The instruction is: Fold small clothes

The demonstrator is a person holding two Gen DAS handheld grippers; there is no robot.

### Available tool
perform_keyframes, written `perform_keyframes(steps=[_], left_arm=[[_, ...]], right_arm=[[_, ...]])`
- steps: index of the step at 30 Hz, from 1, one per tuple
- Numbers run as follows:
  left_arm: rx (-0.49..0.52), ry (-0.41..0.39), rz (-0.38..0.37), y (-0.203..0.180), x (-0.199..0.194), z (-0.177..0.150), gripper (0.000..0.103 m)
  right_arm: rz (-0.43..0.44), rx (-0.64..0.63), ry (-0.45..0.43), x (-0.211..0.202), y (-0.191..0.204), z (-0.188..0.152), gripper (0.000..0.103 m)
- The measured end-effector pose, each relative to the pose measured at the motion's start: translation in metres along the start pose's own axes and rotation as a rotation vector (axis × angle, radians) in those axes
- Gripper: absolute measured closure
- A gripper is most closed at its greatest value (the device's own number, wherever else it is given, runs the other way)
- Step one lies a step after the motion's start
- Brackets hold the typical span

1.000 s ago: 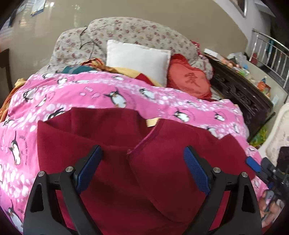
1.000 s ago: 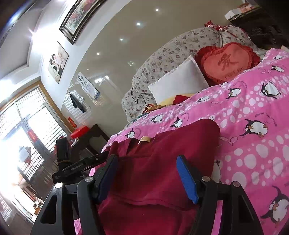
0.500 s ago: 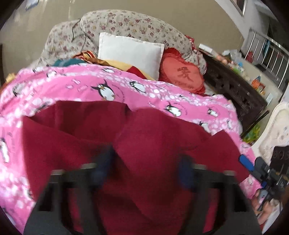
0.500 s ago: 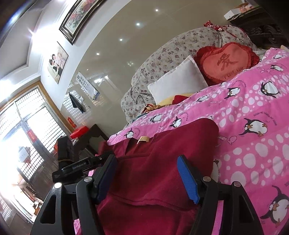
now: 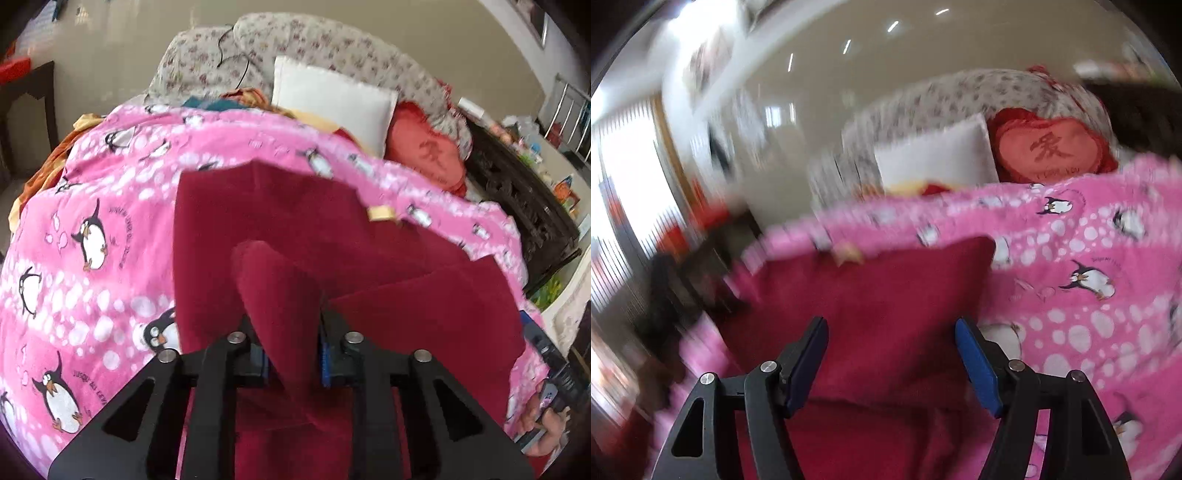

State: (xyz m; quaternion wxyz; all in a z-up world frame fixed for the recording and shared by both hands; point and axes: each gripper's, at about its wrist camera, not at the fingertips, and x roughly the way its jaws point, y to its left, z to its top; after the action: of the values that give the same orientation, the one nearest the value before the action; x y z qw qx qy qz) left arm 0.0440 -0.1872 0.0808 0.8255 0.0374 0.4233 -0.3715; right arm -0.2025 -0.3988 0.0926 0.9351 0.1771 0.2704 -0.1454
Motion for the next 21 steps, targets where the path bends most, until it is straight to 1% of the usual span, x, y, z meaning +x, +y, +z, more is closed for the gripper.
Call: perform_keyframes(steps=[1, 2, 3, 5, 6, 7, 8, 10, 12, 14, 16, 17, 19, 21], left_arm=[[0.003, 0.001, 0.001, 0.0, -0.002, 0.0, 0.082], [-0.002, -0.001, -0.005, 0.003, -0.007, 0.002, 0.081], [-0.011, -0.012, -0.011, 0.006, -0.015, 0.005, 0.081], [-0.021, -0.052, 0.007, 0.012, -0.032, 0.01, 0.068], [-0.02, -0.085, 0.04, 0.015, -0.043, 0.01, 0.065], [-0.011, -0.124, 0.088, 0.017, -0.054, 0.01, 0.06], [-0.005, -0.141, 0.105, 0.018, -0.059, 0.01, 0.055], [-0.003, -0.157, 0.093, 0.023, -0.066, 0.008, 0.046], [-0.001, -0.144, 0.056, 0.027, -0.066, 0.003, 0.046], [0.004, -0.129, 0.02, 0.028, -0.063, -0.002, 0.045], [0.021, -0.125, -0.012, 0.026, -0.06, -0.005, 0.044], [0.05, -0.125, -0.023, 0.024, -0.058, -0.008, 0.044], [0.1, -0.132, -0.016, 0.021, -0.057, -0.01, 0.044], [0.176, -0.138, 0.001, 0.014, -0.055, -0.012, 0.044]], right_arm=[[-0.156, -0.119, 0.052, 0.009, 0.011, -0.005, 0.034], [-0.234, -0.167, 0.078, 0.015, 0.014, -0.009, 0.034], [-0.266, -0.184, 0.091, 0.018, 0.013, -0.013, 0.034], [-0.225, -0.124, 0.075, 0.014, 0.004, -0.013, 0.034], [-0.218, -0.112, 0.072, 0.012, 0.001, -0.012, 0.034], [-0.218, -0.11, 0.068, 0.01, 0.0, -0.011, 0.034], [-0.223, -0.107, 0.057, 0.008, -0.001, -0.01, 0.034], [-0.205, -0.091, 0.03, 0.002, -0.001, -0.008, 0.034], [-0.143, -0.09, -0.013, -0.006, 0.006, -0.002, 0.034], [-0.059, -0.119, -0.056, -0.015, 0.02, 0.0, 0.034], [0.006, -0.138, -0.072, -0.019, 0.033, 0.001, 0.034], [0.031, -0.145, -0.075, -0.019, 0.038, 0.001, 0.034], [0.102, -0.189, -0.078, -0.02, 0.053, -0.002, 0.034], [0.158, -0.238, -0.062, -0.017, 0.068, -0.004, 0.033]])
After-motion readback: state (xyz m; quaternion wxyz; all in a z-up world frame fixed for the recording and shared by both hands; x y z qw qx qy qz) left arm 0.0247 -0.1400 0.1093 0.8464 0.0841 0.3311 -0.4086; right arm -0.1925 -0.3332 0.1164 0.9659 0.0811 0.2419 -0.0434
